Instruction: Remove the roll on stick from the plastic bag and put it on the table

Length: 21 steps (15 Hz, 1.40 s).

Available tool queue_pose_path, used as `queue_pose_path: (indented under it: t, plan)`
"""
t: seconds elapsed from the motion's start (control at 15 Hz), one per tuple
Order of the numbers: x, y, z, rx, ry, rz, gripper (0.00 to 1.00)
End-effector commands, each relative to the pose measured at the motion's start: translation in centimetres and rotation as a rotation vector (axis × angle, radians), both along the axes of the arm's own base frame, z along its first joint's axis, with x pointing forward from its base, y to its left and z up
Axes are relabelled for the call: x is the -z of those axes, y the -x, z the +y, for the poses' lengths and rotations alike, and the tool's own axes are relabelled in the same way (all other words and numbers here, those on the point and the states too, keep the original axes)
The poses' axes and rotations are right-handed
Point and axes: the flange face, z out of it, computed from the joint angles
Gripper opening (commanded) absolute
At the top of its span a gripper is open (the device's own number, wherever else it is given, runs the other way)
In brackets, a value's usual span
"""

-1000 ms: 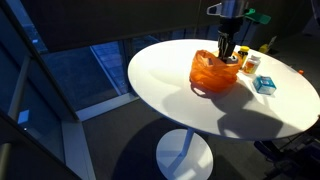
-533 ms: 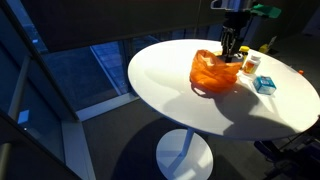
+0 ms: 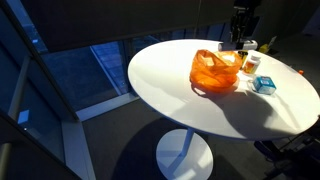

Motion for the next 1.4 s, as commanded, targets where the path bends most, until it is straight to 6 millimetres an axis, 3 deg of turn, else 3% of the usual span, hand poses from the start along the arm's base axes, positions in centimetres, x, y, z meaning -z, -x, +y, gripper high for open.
queue_pose_path:
  t: [0.0, 0.27, 0.33, 0.87, 0.93, 1.33]
  plan:
    - [-2.9, 1.8, -0.5, 0.011, -0.009, 0.017, 0.25]
    - [-4.3, 3.0, -1.2, 0.022, -0.013, 0.047, 0.25]
    - [-3.1, 1.9, -0.8, 0.017, 0.007, 0.040, 0.50]
    - [-3.5, 2.4, -1.0, 0.022, 0.008, 0.048, 0.50]
    - [-3.5, 2.4, -1.0, 0.023, 0.008, 0.048, 0.25]
    - [-2.2, 4.9, 1.1, -0.034, -0.006, 0.052, 0.25]
